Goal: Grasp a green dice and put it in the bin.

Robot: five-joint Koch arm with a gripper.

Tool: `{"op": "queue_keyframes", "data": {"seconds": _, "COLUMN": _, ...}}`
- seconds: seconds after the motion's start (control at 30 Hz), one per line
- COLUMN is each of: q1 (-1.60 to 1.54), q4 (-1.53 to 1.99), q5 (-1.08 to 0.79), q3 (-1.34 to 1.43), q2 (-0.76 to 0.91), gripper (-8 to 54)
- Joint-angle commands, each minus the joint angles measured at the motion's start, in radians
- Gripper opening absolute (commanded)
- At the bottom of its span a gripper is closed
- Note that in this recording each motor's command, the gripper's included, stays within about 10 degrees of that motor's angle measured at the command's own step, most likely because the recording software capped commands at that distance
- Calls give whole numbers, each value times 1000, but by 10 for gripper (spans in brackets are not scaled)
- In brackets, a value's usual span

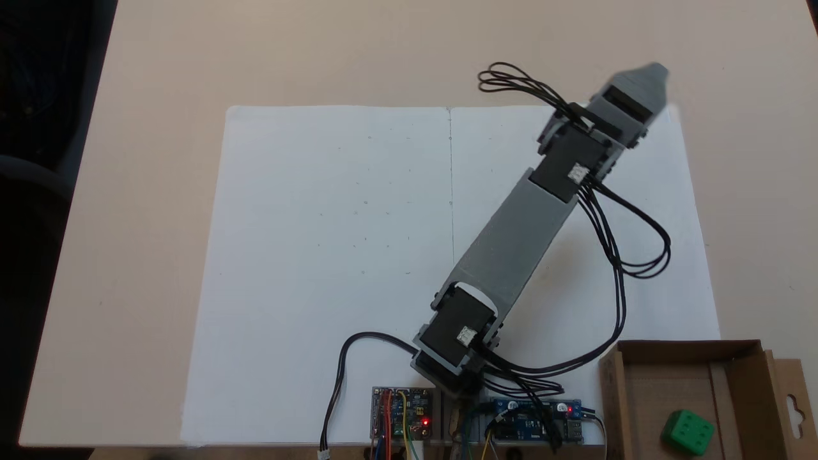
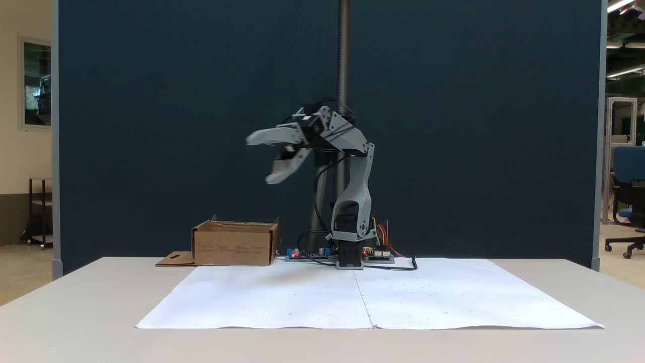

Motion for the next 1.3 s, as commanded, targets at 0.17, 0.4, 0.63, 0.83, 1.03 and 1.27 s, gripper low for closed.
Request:
{"op": "queue_keyframes", "data": {"seconds": 0.17, "q1": -278, "q4": -132, "q5": 51, "q3": -49, "q2": 20, "gripper": 445}}
{"op": "queue_keyframes", "data": {"seconds": 0.4, "q1": -454, "q4": -242, "q5": 55, "q3": 74, "q2": 67, "gripper": 454}}
{"op": "queue_keyframes", "data": {"seconds": 0.63, "q1": -466, "q4": -484, "q5": 52, "q3": 489, "q2": 225, "gripper": 449}}
{"op": "queue_keyframes", "data": {"seconds": 0.83, "q1": -463, "q4": -684, "q5": 49, "q3": 796, "q2": 414, "gripper": 446}}
{"op": "queue_keyframes", "data": {"seconds": 1.03, "q1": -466, "q4": -876, "q5": 34, "q3": 1049, "q2": 518, "gripper": 439}}
{"op": "queue_keyframes", "data": {"seconds": 1.27, "q1": -480, "q4": -1095, "q5": -29, "q3": 1278, "q2": 551, "gripper": 439}}
